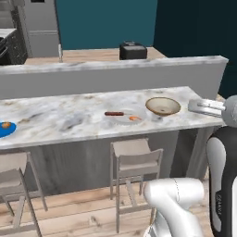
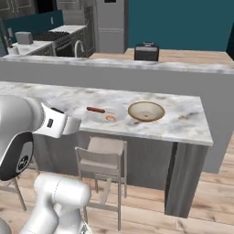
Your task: Take the smaller bowl and place it next to the appetizer plate on the dining counter , and place the larger bowl next to the plate with cooked food.
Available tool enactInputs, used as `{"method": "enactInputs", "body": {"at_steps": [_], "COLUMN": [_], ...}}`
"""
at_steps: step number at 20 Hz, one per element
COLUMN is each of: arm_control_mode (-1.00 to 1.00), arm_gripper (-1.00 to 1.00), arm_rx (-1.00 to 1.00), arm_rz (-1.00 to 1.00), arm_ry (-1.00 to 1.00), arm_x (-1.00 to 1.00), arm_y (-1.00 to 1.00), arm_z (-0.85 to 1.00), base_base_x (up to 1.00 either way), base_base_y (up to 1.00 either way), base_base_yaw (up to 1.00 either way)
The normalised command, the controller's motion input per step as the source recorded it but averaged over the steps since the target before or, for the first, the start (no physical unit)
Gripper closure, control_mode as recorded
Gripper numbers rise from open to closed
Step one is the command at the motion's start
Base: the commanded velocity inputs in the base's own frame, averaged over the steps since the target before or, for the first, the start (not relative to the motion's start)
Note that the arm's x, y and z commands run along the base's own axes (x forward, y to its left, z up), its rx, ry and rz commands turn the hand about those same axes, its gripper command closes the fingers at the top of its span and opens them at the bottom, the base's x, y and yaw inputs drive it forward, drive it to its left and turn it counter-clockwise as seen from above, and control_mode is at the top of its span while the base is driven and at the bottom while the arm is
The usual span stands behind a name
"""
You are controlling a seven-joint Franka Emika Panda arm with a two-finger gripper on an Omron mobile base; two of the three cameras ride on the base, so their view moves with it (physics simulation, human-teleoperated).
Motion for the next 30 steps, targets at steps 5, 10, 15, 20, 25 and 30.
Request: {"method": "enactInputs", "body": {"at_steps": [5, 10, 15, 20, 25, 30], "arm_control_mode": [1.00, 1.00, 1.00, 1.00, 1.00, 1.00], "arm_gripper": [-1.00, -1.00, -1.00, -1.00, -1.00, -1.00], "arm_rx": [0.00, 0.00, 0.00, 0.00, 0.00, 0.00], "arm_rz": [0.00, 0.00, 0.00, 0.00, 0.00, 0.00], "arm_ry": [0.00, 0.00, 0.00, 0.00, 0.00, 0.00], "arm_x": [0.00, 0.00, 0.00, 0.00, 0.00, 0.00], "arm_y": [0.00, 0.00, 0.00, 0.00, 0.00, 0.00], "arm_z": [0.00, 0.00, 0.00, 0.00, 0.00, 0.00], "base_base_x": [-0.88, -0.59, 0.50, 1.00, 1.00, 1.00], "base_base_y": [-1.00, -1.00, -1.00, -1.00, -1.00, -1.00], "base_base_yaw": [0.00, 0.00, 0.00, 0.05, 0.10, 0.10]}}
